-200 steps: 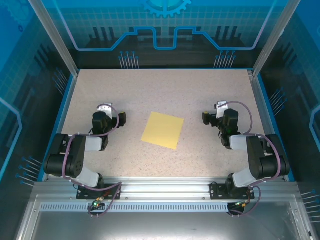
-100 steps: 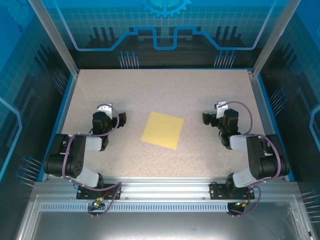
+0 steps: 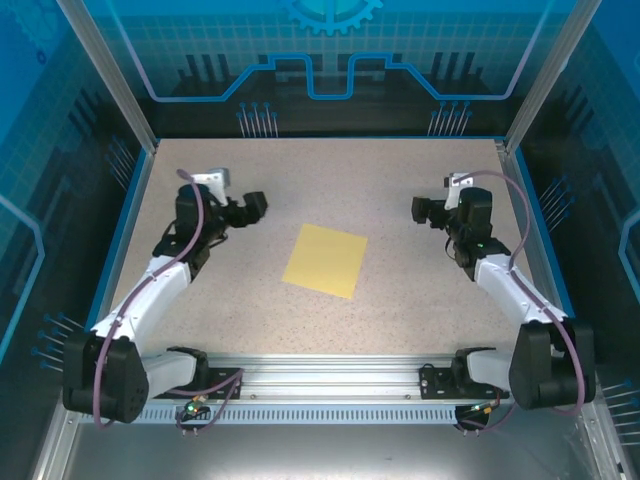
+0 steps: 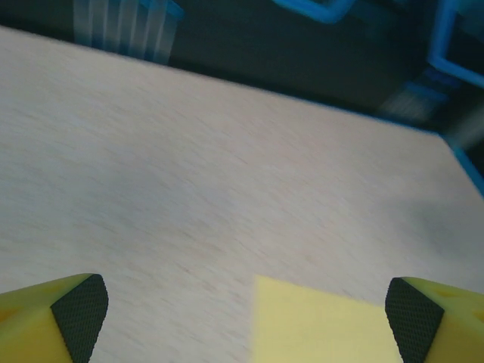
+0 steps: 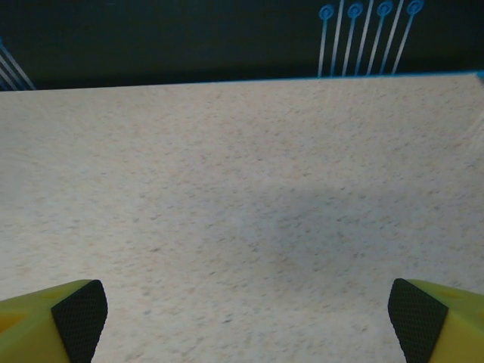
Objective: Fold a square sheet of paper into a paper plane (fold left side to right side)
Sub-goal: Pick up the square sheet of paper from the center of the table.
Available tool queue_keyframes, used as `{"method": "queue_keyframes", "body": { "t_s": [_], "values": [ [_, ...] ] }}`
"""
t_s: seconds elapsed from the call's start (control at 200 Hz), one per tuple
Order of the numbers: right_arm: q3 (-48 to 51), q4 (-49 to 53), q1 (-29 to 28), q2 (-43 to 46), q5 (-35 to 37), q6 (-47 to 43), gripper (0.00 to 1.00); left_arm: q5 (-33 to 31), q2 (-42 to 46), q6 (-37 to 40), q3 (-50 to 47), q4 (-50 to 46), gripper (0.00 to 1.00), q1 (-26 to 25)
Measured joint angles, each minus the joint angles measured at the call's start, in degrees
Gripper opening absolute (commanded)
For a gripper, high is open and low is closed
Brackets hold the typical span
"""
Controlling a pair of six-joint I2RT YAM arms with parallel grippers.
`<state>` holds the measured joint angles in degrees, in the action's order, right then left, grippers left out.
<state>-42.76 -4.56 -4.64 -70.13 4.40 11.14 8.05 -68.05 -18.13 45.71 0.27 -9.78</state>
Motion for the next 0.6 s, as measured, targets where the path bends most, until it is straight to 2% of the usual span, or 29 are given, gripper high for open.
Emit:
{"method": "queue_keyframes", "body": {
  "t_s": [0.125, 0.21, 0.37, 0.6],
  "values": [
    [-4.0, 9.3, -5.8, -2.6, -1.3, 5.5, 1.00, 6.8, -4.5, -4.2, 0.4, -5.5, 0.98, -7.9],
    [-8.7, 15.7, -11.7, -9.1, -1.5, 8.4, 0.99, 12.5, -9.3, -7.5, 0.0, -5.2, 0.99, -10.8],
    [-20.5, 23.6, -19.9, -23.8, -0.3, 12.5, 0.99, 18.8, -18.0, -12.2, -0.5, -3.0, 0.98, -11.5],
    [-30.2, 29.8, -23.2, -36.9, 0.6, 15.9, 0.99, 21.8, -26.6, -14.6, -0.2, -3.0, 0.97, -11.5]
  ]
}}
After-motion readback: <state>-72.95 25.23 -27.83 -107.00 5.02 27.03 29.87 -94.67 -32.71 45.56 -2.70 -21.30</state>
